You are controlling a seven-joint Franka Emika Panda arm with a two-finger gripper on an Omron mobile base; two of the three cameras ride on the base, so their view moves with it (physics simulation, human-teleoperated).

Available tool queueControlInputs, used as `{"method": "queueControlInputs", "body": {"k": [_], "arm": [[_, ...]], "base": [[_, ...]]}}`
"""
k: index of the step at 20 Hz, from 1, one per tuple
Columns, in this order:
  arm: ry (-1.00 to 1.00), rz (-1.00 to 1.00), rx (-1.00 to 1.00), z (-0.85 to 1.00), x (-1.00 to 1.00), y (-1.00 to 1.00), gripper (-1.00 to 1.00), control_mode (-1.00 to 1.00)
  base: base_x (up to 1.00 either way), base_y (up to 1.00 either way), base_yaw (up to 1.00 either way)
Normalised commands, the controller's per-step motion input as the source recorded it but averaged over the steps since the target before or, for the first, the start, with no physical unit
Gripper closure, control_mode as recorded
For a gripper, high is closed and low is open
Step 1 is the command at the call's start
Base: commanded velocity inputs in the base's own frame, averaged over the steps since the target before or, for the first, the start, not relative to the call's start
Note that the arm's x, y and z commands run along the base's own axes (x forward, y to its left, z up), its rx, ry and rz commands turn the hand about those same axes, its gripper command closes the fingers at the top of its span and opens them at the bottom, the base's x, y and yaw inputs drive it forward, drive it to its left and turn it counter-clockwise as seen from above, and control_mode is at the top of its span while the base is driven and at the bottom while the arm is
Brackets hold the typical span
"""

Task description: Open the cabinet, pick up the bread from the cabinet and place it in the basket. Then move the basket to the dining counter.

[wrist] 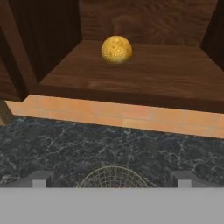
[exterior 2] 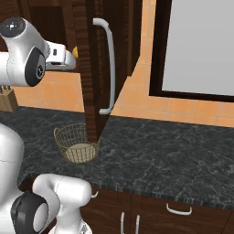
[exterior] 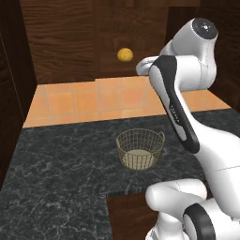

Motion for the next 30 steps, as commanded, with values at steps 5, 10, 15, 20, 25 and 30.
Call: {"method": "queueControlInputs", "body": {"k": [5, 10, 15, 20, 25, 30], "arm": [[-0.11, 0.02, -0.14, 0.02, 0.37, 0.00, -1.00, -1.00], [-0.11, 0.00, 0.02, -0.04, 0.54, 0.00, -1.00, -1.00], [-0.04, 0.00, 0.07, 0.00, 0.52, 0.00, -1.00, -1.00], [0.02, 0.01, 0.05, 0.00, 0.46, 0.04, -1.00, -1.00], [0.00, 0.00, 0.04, 0.00, 0.52, 0.07, -1.00, -1.00], [0.03, 0.01, 0.00, 0.00, 0.44, 0.11, -1.00, -1.00]], "base": [[0.00, 0.00, 0.00], [0.00, 0.00, 0.00], [0.00, 0.00, 0.00], [0.00, 0.00, 0.00], [0.00, 0.00, 0.00], [0.00, 0.00, 0.00]]}}
